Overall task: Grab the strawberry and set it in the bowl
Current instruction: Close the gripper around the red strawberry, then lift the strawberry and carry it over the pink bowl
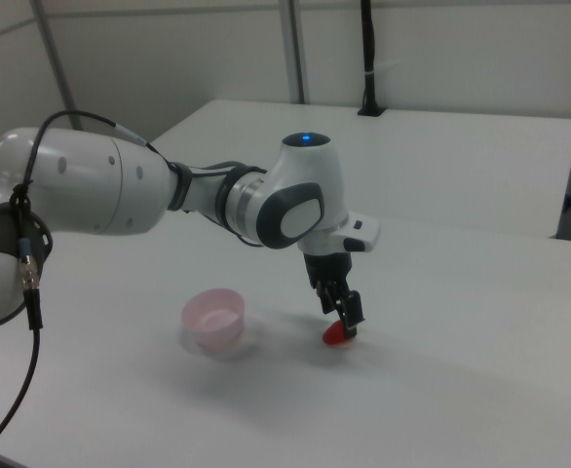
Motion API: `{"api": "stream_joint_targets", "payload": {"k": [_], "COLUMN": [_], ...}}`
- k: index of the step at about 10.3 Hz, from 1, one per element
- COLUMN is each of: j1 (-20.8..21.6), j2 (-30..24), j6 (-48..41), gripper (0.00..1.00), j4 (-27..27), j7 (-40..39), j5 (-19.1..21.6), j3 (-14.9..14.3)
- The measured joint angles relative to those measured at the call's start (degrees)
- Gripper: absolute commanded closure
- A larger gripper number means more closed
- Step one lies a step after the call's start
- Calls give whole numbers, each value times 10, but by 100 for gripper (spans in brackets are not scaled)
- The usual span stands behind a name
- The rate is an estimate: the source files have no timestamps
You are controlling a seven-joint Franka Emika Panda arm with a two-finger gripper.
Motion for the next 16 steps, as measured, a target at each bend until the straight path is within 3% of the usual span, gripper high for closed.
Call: {"api": "stream_joint_targets", "payload": {"k": [1,2,4,7,11,14,16], "j1": [0,0,0,2,45,56,66], "j2": [5,10,16,16,-40,-98,-110], "j6": [4,12,19,19,-81,-143,-149], "gripper": [46,52,58,58,57,58,57], "j4": [1,3,4,7,21,11,-37], "j7": [0,0,0,-23,-188,-233,-233], "j5": [0,0,-8,-35,-37,-36,-37], "j3": [0,0,0,1,16,75,122]}}
